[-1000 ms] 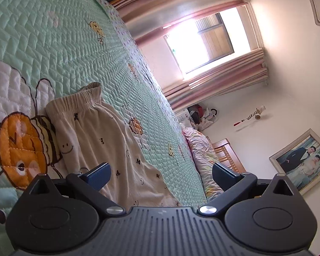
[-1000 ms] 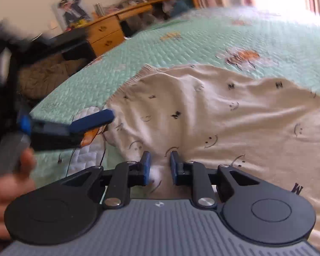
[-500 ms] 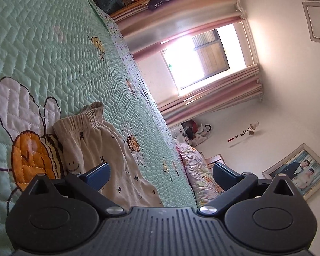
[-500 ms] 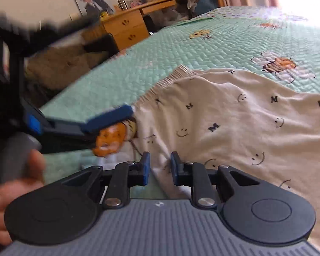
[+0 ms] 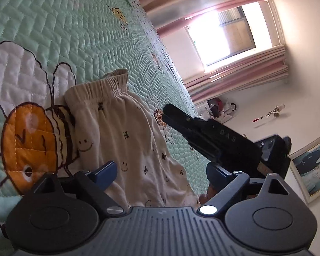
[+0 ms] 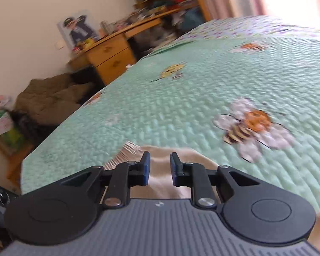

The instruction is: Fold clothes

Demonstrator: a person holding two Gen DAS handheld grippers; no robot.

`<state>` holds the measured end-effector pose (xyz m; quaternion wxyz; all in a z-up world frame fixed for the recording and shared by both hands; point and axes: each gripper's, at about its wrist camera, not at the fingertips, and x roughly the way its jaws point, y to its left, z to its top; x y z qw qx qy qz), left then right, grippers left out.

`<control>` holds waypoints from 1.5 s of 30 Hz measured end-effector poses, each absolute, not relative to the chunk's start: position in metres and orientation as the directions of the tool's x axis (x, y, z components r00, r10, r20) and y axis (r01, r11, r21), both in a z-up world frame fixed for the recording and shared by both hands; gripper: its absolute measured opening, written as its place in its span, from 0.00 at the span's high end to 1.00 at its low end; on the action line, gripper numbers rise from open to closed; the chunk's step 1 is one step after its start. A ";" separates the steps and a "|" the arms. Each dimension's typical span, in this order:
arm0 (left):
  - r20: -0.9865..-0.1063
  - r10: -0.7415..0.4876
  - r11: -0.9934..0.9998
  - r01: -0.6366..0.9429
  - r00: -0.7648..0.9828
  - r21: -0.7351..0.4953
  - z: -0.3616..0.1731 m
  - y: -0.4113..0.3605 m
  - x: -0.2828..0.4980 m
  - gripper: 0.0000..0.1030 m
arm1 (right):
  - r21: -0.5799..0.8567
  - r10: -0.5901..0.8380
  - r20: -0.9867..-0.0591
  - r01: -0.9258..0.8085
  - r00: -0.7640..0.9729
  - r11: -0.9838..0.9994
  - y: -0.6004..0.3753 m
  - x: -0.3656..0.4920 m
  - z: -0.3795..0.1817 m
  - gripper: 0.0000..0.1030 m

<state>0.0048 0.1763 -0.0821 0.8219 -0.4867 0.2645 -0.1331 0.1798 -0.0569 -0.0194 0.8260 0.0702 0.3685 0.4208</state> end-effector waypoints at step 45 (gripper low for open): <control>-0.408 -0.462 0.583 -0.076 0.788 -0.809 -0.082 0.170 0.008 0.19 | 0.642 0.670 -0.498 -0.285 0.550 0.711 -0.169 0.151 -0.033 0.91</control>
